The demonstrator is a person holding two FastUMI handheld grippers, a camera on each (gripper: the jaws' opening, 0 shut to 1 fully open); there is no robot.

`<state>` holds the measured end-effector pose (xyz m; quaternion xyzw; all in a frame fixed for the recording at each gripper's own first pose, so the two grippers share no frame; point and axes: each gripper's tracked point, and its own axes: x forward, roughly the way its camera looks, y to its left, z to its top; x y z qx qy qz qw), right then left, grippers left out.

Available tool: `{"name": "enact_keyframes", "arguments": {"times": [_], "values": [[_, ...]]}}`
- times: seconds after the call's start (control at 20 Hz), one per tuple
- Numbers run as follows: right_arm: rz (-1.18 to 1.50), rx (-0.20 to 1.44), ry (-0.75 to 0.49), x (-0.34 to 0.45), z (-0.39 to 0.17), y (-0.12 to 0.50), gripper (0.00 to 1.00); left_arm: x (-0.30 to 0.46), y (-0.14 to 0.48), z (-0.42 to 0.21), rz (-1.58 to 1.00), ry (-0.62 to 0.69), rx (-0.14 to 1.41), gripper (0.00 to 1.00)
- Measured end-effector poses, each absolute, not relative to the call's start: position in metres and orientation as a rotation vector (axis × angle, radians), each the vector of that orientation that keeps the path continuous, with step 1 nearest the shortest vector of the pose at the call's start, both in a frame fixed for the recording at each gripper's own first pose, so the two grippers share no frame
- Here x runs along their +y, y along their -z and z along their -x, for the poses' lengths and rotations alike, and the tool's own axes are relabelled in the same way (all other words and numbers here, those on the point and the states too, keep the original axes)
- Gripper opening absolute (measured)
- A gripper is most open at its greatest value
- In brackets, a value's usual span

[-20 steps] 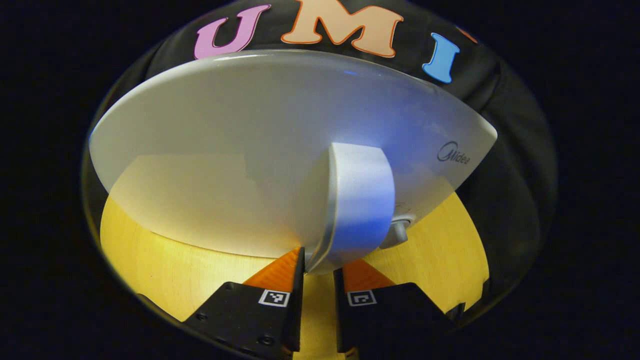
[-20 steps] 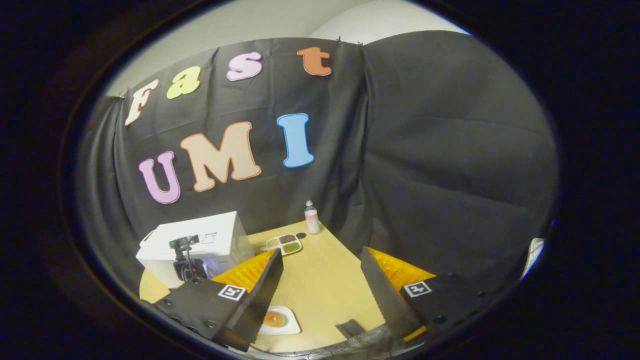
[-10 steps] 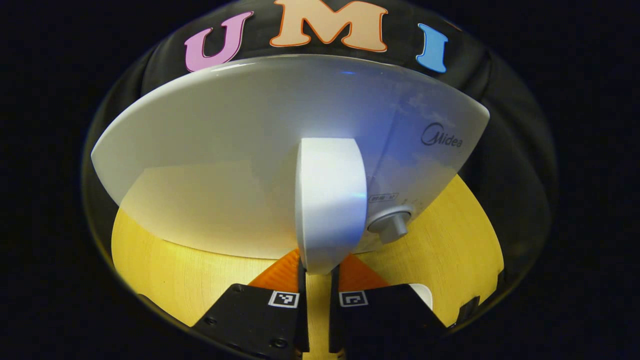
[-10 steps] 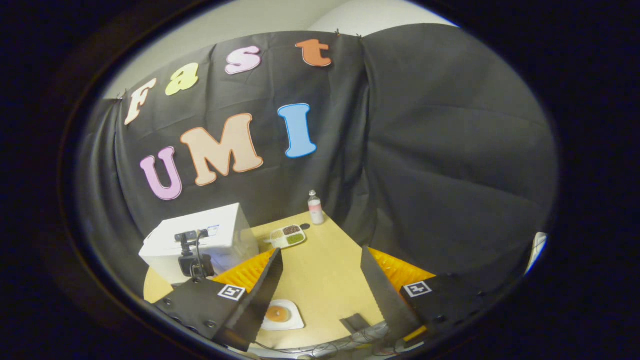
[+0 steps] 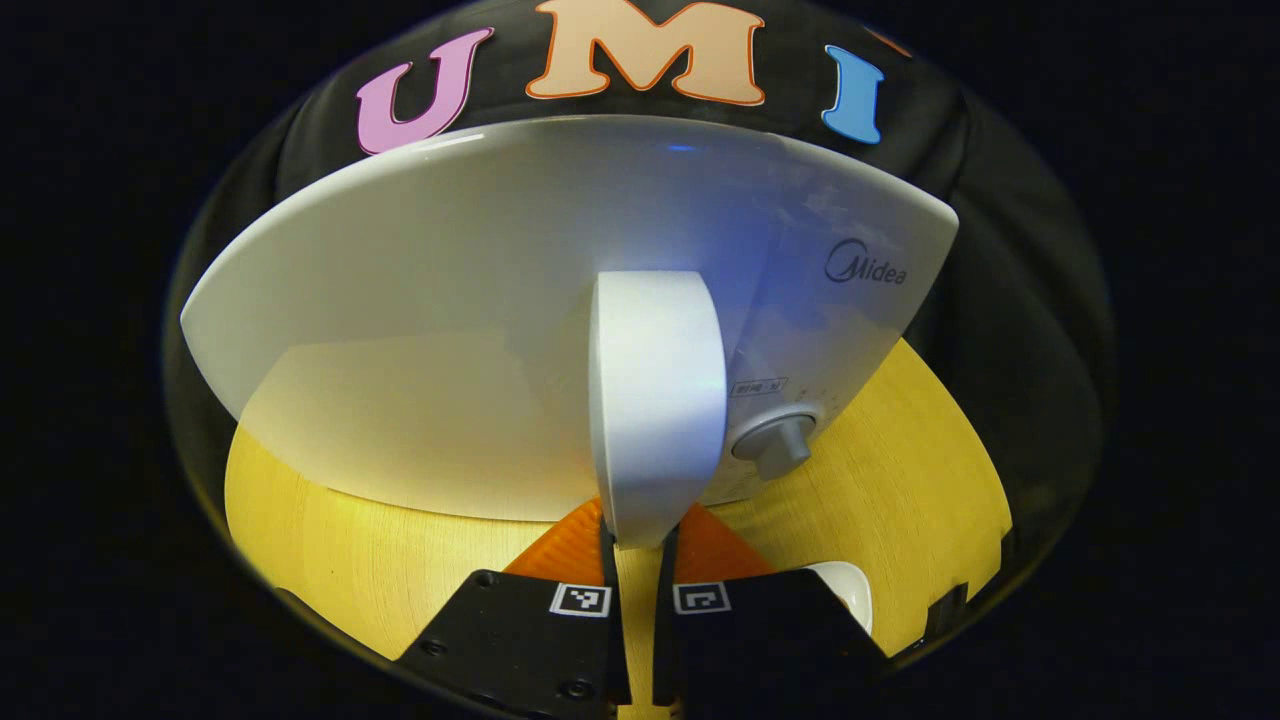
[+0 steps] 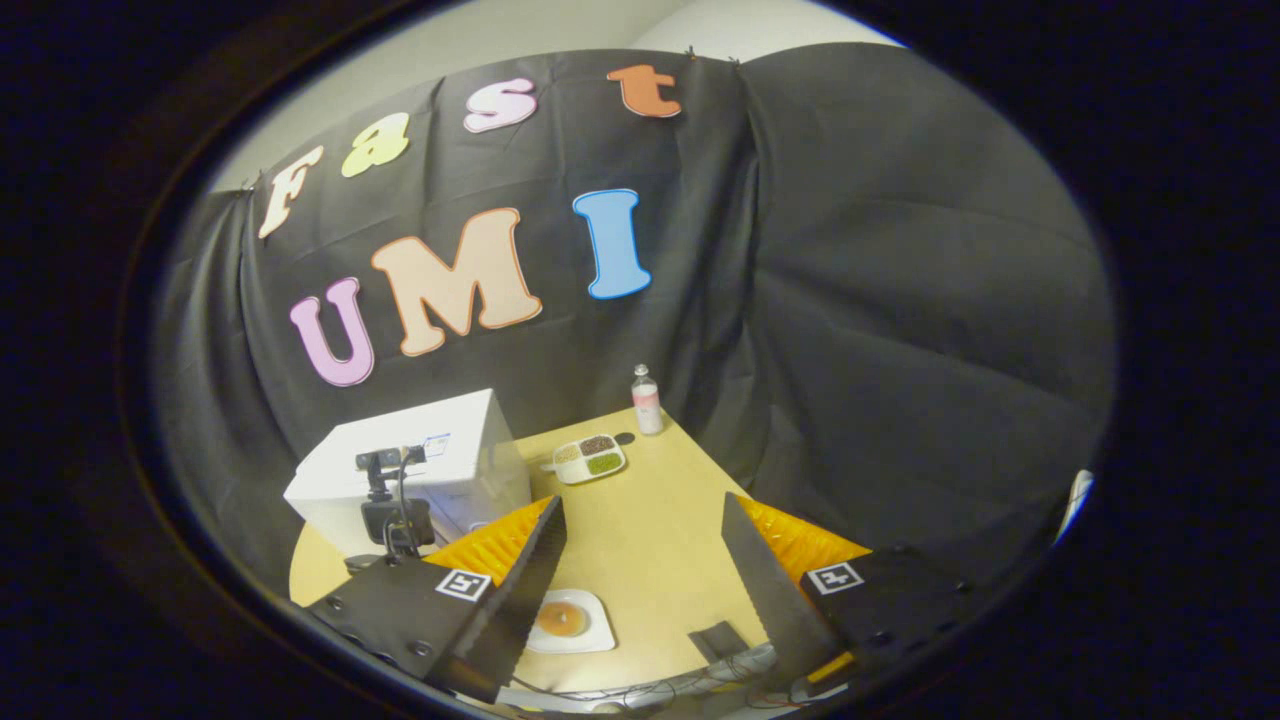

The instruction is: Open the microwave oven with the left hand, put the food in, and close the microwave oven.

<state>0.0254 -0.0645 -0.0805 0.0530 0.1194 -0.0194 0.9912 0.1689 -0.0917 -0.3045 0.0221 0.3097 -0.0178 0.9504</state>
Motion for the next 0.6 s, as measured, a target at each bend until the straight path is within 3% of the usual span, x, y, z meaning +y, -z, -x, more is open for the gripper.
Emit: {"name": "enact_keyframes", "arguments": {"times": [0.1, 0.15, 0.6], "values": [[-0.095, 0.246, 0.024, -0.059, -0.03, 0.082, 0.92, -0.091, 0.305, -0.169, -0.045, 0.035, 0.63, 0.06], [-0.091, 0.249, 0.018, -0.056, -0.032, 0.083, 0.98, -0.091, 0.304, -0.169, -0.044, 0.034, 0.629, 0.06], [-0.061, 0.277, -0.021, -0.039, -0.038, 0.093, 0.98, -0.091, 0.303, -0.167, -0.014, 0.023, 0.61, 0.07]]}}
